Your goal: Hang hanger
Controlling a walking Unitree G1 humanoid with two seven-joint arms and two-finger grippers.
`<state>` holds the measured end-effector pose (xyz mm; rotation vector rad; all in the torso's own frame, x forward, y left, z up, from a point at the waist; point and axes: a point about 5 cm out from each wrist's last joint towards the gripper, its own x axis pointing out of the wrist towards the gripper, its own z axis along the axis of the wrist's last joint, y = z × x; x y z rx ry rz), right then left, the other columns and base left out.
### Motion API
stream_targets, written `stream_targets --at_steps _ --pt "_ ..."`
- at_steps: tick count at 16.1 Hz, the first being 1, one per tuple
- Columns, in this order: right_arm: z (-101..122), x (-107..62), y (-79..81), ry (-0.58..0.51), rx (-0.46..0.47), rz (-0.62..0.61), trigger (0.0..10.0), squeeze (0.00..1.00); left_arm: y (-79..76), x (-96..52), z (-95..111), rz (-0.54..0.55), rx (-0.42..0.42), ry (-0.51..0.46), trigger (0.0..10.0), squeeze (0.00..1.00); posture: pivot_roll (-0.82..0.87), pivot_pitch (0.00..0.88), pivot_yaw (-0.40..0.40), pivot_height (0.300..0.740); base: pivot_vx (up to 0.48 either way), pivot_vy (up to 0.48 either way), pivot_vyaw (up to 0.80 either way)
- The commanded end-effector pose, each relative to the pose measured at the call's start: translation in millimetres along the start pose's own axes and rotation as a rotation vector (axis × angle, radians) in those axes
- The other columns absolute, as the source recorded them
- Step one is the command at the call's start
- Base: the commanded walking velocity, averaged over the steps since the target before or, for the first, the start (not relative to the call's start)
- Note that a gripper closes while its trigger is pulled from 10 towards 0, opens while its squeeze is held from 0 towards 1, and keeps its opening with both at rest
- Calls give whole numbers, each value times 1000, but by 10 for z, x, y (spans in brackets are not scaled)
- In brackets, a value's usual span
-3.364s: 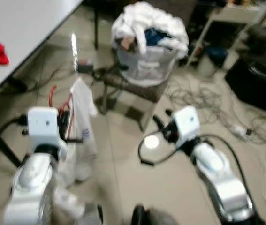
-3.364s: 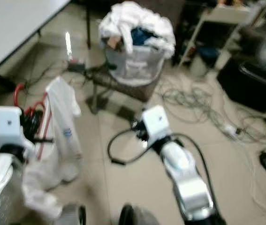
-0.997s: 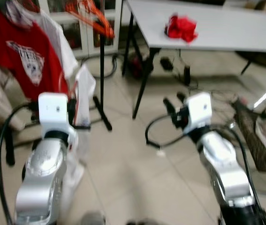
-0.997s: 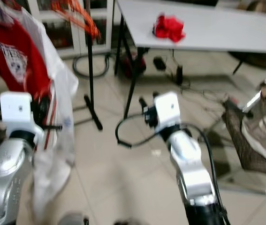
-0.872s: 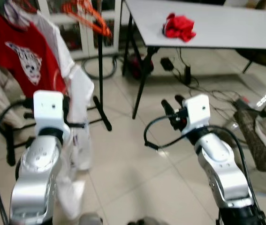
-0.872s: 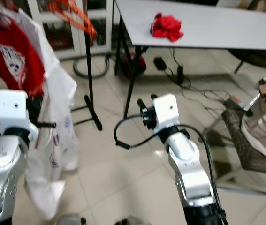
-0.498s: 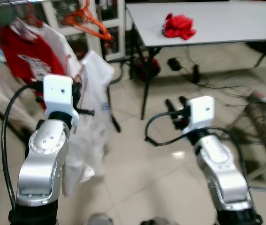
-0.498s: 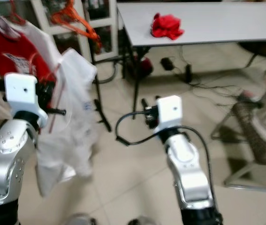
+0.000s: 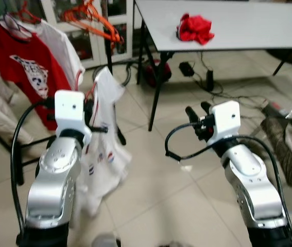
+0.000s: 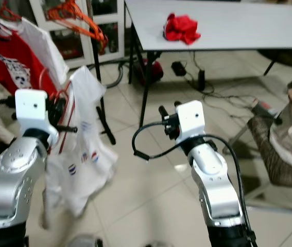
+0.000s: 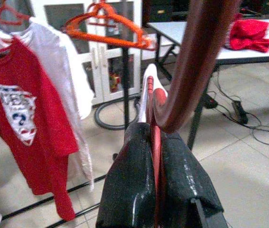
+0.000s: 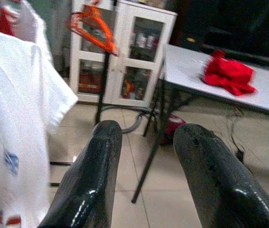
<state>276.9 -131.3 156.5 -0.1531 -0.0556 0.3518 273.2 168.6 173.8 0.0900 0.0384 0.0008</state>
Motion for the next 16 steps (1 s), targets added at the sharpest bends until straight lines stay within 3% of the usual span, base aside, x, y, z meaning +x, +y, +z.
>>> stream_targets --at_steps 1,4,8,14,16 --pt "36 33 57 -6 -4 42 10000 0 67 -25 77 42 7 -44 10000 0 60 69 -88 740 405 0 0" --pt "22 44 69 1 -19 75 10000 0 85 -40 81 59 22 -44 10000 0 69 75 -93 740 407 0 165" --pt "17 40 27 -1 -15 37 10000 0 54 16 141 27 40 -67 10000 0 73 73 -77 740 412 0 800" --pt "-12 -14 24 2 66 -55 10000 0 -112 155 196 -78 30 -72 10000 0 48 58 -6 740 439 0 0" --pt "-41 -51 71 20 102 -74 10000 0 -196 185 192 -143 12 -64 10000 0 29 56 27 740 463 0 -800"
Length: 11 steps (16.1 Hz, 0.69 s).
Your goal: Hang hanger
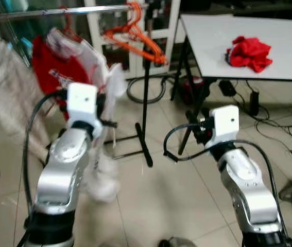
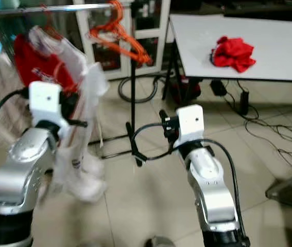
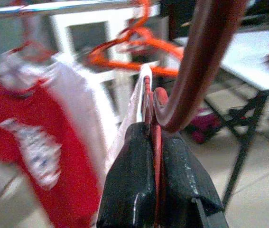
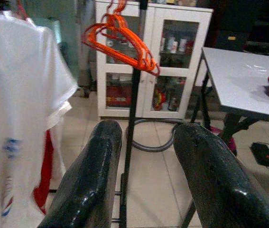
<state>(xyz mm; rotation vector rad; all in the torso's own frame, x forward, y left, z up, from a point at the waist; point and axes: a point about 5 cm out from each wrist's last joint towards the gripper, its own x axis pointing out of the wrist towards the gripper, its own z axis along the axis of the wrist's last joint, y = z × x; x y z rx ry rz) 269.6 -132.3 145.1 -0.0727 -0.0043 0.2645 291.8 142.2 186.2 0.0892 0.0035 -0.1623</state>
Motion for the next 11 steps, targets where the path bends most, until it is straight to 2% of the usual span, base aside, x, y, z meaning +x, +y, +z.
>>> stream_targets --at_steps 1,2,3,4,6,8,11 --pt "68 -40 33 -27 -2 -4 10000 0 -61 5 15 -67 2 -5 10000 0 21 56 37 740 461 0 -800" --pt "65 -51 24 -26 -2 -10 10000 0 -87 2 6 -86 2 0 10000 0 21 56 37 740 461 0 -800" --pt "50 -84 2 -22 0 -20 10000 0 -138 -5 -23 -120 11 14 10000 0 18 57 43 740 461 0 0" --pt "38 -95 3 -16 -6 -5 10000 0 -122 19 -44 -90 21 24 10000 0 16 59 35 740 461 0 0" --pt "4 -85 66 24 -39 93 10000 0 -23 117 -40 -18 39 26 10000 0 25 56 13 740 461 0 0" --pt "-73 -102 149 73 -128 228 10000 0 130 196 -41 52 57 46 10000 0 29 61 -1 740 465 0 0" --pt "-78 -95 109 86 -142 242 10000 0 362 180 -100 170 84 115 10000 0 33 64 -14 740 464 0 0"
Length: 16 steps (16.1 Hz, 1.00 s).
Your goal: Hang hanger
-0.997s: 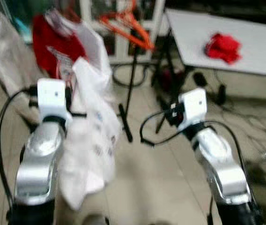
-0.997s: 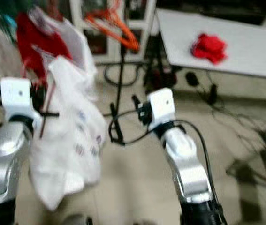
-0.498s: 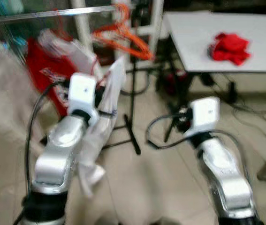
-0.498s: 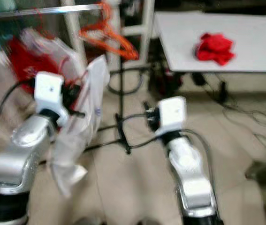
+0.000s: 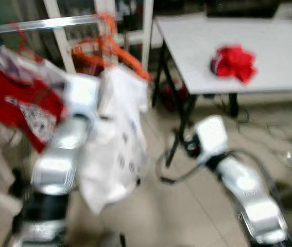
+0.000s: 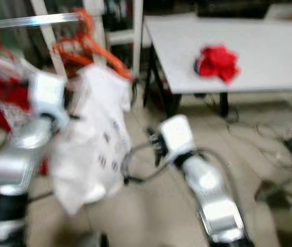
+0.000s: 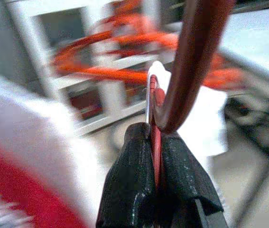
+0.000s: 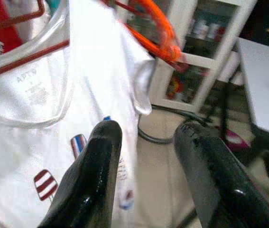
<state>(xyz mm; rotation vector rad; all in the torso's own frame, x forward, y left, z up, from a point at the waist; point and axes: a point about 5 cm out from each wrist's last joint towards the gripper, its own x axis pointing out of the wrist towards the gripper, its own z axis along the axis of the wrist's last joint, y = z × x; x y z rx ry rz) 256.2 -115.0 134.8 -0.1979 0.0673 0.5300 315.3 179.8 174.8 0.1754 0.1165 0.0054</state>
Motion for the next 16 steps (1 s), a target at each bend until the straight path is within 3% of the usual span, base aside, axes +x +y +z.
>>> stream_targets --at_steps 1,3,5,7,11,13,14,16 --pt "-3 -41 -98 19 -24 -22 10000 0 -2 -14 33 27 4 3 10000 0 35 66 -14 740 465 0 0" --pt "-49 -58 -108 45 -38 7 10000 0 145 -116 -142 128 14 97 10000 0 38 67 -20 740 465 0 0" --pt "-44 -48 -111 40 -33 11 10000 0 173 -126 -181 150 23 105 10000 0 45 71 -32 740 465 0 0" --pt "-36 -33 -91 37 -35 30 10000 0 315 -176 -183 256 62 136 10000 0 47 72 -33 740 465 0 0" --pt "-97 -54 -28 54 -19 70 10000 0 610 -529 -296 499 86 207 10000 0 70 84 -48 740 463 0 0" --pt "-96 -25 -42 46 -13 52 10000 0 618 -565 -305 488 88 201 10000 0 78 86 -53 740 366 0 0" --pt "-107 8 -83 40 -2 8 10000 0 462 -463 -228 358 107 148 10000 0 83 84 -52 740 0 0 0" --pt "-133 10 -71 45 24 -14 10000 0 375 -431 -210 346 144 173 10000 0 81 82 -40 740 0 0 0"
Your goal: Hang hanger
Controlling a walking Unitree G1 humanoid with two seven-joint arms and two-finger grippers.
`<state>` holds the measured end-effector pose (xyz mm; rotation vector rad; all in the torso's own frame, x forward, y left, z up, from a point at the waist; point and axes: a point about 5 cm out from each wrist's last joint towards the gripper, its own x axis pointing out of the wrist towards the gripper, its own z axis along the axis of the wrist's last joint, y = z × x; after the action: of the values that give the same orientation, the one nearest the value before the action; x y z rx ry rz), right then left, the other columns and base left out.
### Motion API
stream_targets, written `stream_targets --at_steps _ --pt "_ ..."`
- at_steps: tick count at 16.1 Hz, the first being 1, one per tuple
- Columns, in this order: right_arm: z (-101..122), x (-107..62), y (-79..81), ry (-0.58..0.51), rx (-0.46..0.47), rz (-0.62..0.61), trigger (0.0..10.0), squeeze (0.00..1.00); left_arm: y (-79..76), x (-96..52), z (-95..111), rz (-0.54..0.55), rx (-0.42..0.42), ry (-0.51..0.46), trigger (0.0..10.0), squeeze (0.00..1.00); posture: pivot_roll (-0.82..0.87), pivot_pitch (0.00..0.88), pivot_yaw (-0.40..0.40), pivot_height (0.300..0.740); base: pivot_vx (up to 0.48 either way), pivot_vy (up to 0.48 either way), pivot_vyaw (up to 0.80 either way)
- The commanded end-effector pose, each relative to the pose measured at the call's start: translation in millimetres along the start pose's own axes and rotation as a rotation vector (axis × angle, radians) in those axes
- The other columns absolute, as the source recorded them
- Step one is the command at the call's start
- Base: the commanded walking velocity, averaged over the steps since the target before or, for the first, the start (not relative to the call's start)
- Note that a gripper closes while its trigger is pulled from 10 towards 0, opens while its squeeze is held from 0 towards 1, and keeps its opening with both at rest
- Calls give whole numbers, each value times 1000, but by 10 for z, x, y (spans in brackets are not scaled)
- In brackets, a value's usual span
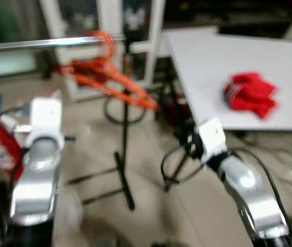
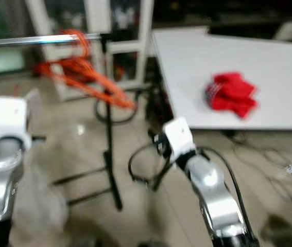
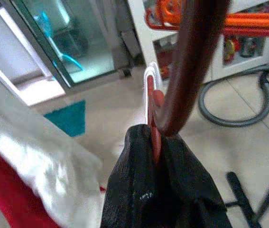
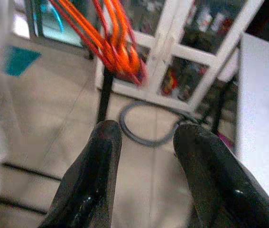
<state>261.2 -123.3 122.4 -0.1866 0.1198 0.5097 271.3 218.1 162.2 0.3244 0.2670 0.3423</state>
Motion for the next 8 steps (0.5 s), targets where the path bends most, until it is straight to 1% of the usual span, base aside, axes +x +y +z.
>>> stream_targets --at_steps 1,2,3,4,5,7,8 --pt "-7 -19 25 -4 -3 9 10000 0 36 -20 24 37 15 -2 10000 0 79 78 -32 740 0 0 0" --pt "-14 -32 28 -4 -2 4 10000 0 11 -38 29 23 20 -5 10000 0 76 80 -25 740 0 0 0" --pt "-23 -75 21 -13 15 -22 10000 0 -154 -103 101 -90 8 -78 10000 0 73 73 -17 740 0 0 0" --pt "-19 -87 12 -28 37 -34 10000 0 -245 -125 142 -142 -1 -113 10000 0 69 71 -15 740 0 0 0" --pt "-8 -87 9 -45 51 -40 10000 0 -278 -127 166 -150 -20 -124 10000 0 69 69 -14 740 0 0 0" --pt "55 -86 42 -93 61 -7 10000 0 -295 -123 243 -158 -54 -170 10000 0 71 63 -16 740 0 0 0" --pt "84 -79 63 -105 27 14 10000 0 -320 -140 280 -187 -63 -199 10000 0 71 63 -16 740 0 0 0"
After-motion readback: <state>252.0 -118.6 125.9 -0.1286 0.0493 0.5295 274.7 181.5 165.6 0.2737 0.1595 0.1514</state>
